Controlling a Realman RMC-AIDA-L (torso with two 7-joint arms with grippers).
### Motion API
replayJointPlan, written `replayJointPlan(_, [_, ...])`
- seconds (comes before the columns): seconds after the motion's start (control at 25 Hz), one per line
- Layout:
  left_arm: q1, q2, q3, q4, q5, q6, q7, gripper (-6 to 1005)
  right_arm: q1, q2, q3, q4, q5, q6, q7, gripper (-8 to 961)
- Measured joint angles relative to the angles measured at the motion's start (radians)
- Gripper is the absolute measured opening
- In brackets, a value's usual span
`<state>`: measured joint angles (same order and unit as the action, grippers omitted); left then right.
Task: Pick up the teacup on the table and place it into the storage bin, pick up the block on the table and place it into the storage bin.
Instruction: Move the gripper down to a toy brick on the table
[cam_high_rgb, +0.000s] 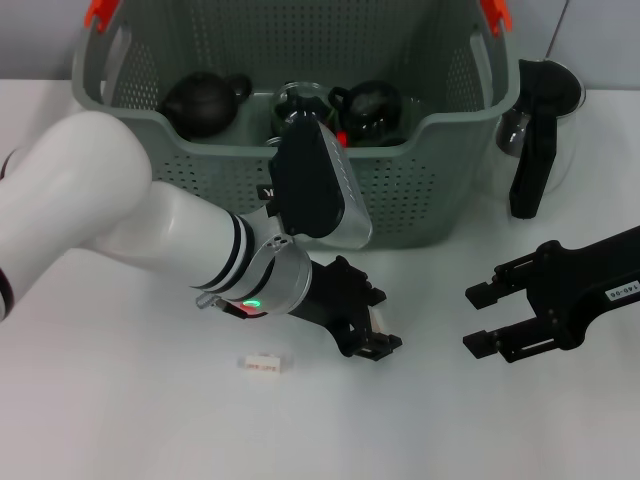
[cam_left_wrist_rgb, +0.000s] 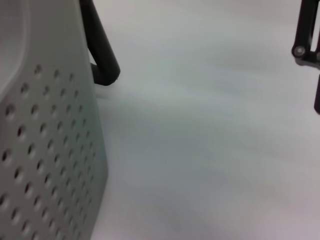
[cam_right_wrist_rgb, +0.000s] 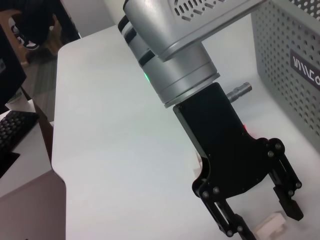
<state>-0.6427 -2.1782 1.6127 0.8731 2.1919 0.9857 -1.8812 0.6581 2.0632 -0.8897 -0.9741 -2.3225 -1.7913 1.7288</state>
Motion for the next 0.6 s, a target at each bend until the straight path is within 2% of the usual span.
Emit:
replayJointPlan(0.44, [-0.008,0.0,0.005,-0.021,-0.002,-0.012,-0.025,577,-0.001,0.0,0.001,0.0,0.0,0.002,0.0,666])
replayJointPlan(0.6, [-0.01,0.0,0.004,-0.017,-0.002,-0.006,-0.033,439,-0.001,0.0,0.0,0.0,0.0,0.001,0.0,665])
